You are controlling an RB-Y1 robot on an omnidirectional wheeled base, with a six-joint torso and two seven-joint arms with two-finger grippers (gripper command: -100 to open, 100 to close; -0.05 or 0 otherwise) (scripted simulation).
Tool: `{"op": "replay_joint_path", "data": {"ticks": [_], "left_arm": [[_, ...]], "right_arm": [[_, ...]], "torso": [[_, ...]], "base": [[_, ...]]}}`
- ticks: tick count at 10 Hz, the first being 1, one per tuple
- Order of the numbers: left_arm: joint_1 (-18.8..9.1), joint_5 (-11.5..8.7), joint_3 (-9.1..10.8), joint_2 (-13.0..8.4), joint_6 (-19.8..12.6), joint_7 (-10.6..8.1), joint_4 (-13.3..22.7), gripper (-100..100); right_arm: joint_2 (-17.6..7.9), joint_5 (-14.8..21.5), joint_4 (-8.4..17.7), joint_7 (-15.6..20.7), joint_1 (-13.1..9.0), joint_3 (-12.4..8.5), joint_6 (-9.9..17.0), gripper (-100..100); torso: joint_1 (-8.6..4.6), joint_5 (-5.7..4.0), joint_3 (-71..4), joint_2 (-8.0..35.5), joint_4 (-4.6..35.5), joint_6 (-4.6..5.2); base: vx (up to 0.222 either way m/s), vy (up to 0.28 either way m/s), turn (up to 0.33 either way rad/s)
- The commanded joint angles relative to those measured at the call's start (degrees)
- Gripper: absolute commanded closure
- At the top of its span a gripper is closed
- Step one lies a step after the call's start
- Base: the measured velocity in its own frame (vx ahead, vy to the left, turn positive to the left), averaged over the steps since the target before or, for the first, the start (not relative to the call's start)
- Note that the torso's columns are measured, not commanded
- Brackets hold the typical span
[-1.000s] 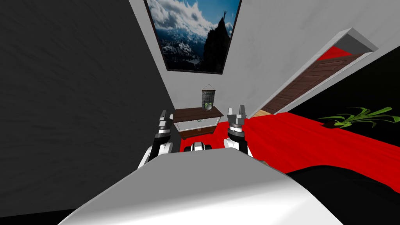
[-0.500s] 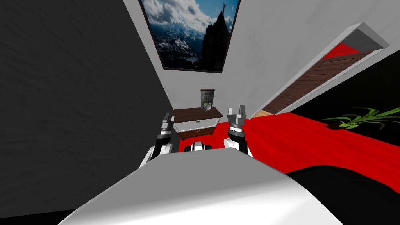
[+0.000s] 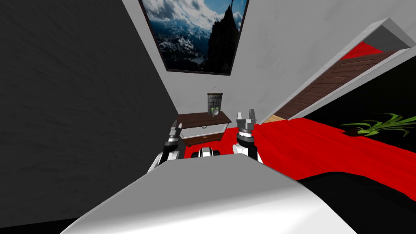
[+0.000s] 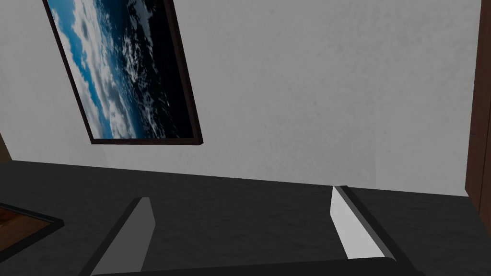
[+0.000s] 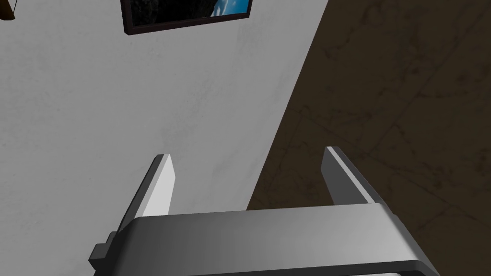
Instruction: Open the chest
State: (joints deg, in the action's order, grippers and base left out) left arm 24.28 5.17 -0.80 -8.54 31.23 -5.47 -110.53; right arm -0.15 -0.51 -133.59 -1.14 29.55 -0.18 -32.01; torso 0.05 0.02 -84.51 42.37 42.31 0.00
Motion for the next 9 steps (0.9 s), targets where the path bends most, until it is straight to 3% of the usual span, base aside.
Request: {"op": "replay_joint_path", "data": {"ticks": [1, 9], "left_arm": [[-0.64, 0.01, 0.17, -0.28, 2.45, 0.32, 3.59, -100], [-2.54, -0.01, 0.79, -0.99, 10.62, 1.25, 15.43, -100]], "right_arm": [[0.0, 0.0, 0.0, 0.0, 0.0, 0.0, 0.0, 0], [0.0, 0.0, 0.0, 0.0, 0.0, 0.0, 0.0, 0]], "torso": [[-0.07, -0.02, -0.06, -0.11, -0.02, 0.0], [0.03, 0.0, -0.03, -0.05, -0.01, 0.0]], "base": [[0.045, -0.054, 0.011], [0.039, -0.056, 0.013]]}}
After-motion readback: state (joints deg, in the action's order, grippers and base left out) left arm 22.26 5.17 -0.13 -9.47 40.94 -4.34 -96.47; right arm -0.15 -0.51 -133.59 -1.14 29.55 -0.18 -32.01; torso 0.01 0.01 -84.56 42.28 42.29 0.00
